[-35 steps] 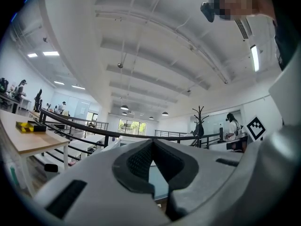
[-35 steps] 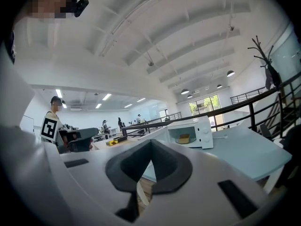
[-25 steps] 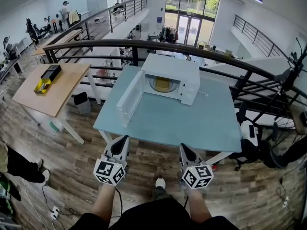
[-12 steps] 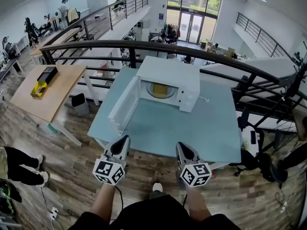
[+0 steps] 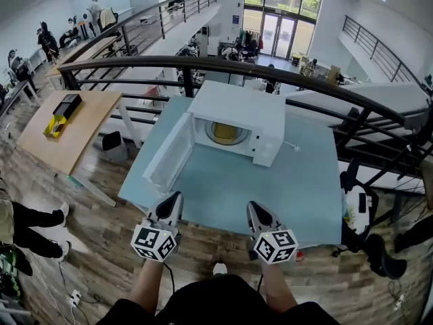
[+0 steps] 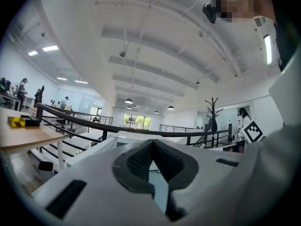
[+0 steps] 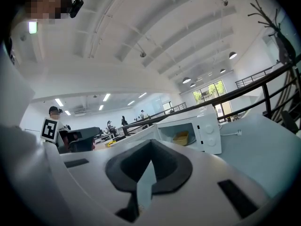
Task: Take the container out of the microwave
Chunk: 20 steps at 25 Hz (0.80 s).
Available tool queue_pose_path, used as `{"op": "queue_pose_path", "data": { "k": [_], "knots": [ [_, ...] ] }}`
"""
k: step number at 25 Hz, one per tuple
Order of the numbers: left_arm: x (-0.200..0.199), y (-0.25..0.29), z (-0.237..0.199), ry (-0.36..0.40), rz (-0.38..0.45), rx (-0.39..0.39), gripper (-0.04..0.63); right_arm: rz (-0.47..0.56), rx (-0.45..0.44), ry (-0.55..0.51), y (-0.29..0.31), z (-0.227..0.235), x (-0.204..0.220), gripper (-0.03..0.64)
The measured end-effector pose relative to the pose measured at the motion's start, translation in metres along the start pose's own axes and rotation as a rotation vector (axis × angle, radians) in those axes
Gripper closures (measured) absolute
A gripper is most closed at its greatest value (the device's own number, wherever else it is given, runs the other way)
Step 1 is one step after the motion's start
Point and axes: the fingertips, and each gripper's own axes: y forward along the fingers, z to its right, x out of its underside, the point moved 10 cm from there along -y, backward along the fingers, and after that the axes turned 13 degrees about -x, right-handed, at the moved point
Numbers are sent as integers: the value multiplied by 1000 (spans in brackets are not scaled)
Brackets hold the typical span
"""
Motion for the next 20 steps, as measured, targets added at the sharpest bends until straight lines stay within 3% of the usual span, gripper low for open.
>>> {"op": "queue_pose_path", "data": {
  "k": [9,20],
  "knots": [
    [2,31,16,7,-9,-30,588,4,-34,58,10,40,-3,611],
    [-1,54,24,37,-18,-61,588,66,-57,257,24,65,8,611]
  ]
}}
